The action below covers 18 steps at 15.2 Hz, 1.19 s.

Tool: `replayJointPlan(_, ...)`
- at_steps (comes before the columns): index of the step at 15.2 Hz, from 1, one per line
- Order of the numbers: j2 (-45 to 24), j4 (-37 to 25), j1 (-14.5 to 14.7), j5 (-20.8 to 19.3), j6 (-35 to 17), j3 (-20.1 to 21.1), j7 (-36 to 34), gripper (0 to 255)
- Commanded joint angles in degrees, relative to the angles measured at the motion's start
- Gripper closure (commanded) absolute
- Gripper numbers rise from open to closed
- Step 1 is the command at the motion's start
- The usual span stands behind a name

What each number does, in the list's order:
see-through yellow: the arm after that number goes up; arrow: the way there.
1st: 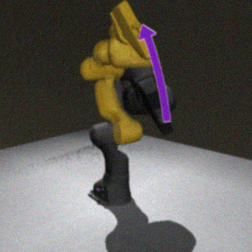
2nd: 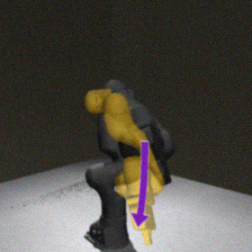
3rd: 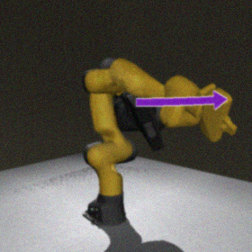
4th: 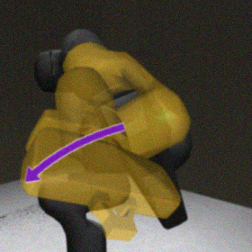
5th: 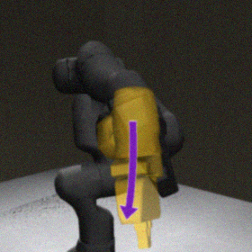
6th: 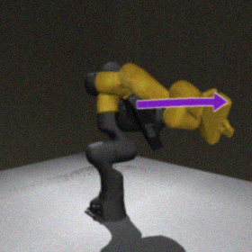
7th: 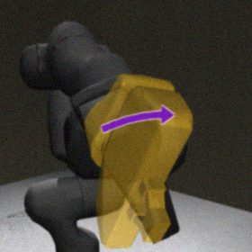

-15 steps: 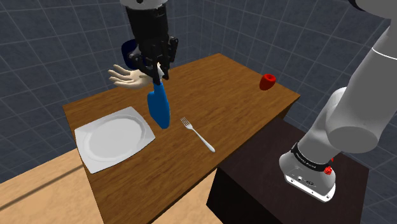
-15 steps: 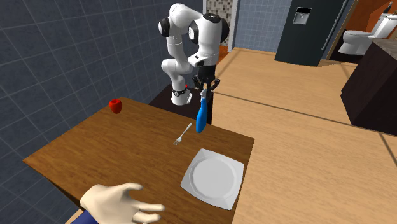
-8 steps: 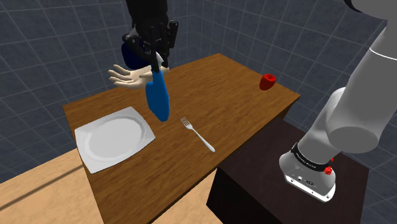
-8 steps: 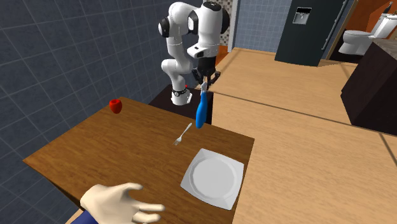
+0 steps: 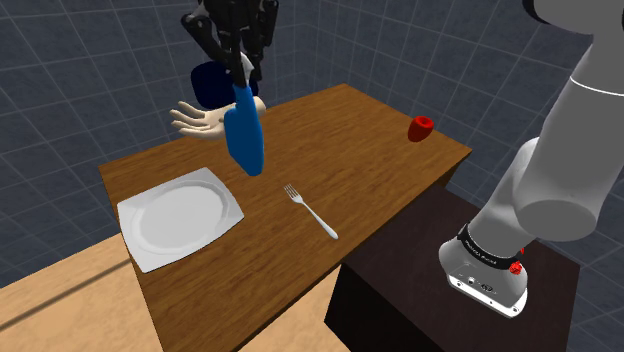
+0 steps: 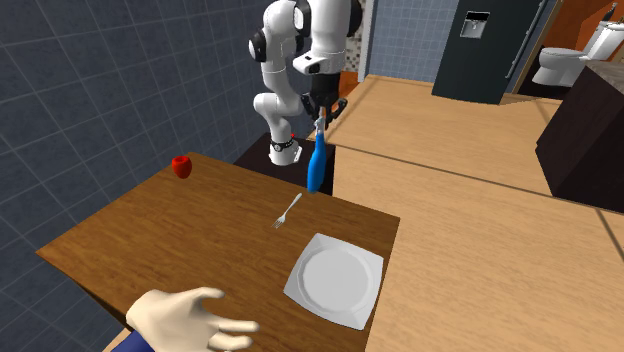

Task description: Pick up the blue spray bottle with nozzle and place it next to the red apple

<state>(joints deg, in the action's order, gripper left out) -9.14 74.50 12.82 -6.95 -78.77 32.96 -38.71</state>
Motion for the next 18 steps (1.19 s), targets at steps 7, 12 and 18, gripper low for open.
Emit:
replayJointPlan(7, -5.0, -13.0, 2.9, -3.1, 8.8, 0.7, -1.2, 255)
replayJointPlan(12, -10.4, -25.2, 6.9, -6.8, 16.1, 0.9, -1.9, 255)
replayJointPlan(18, -4.9, -18.7, 0.5, -3.6, 14.4, 0.6, 2.4, 255)
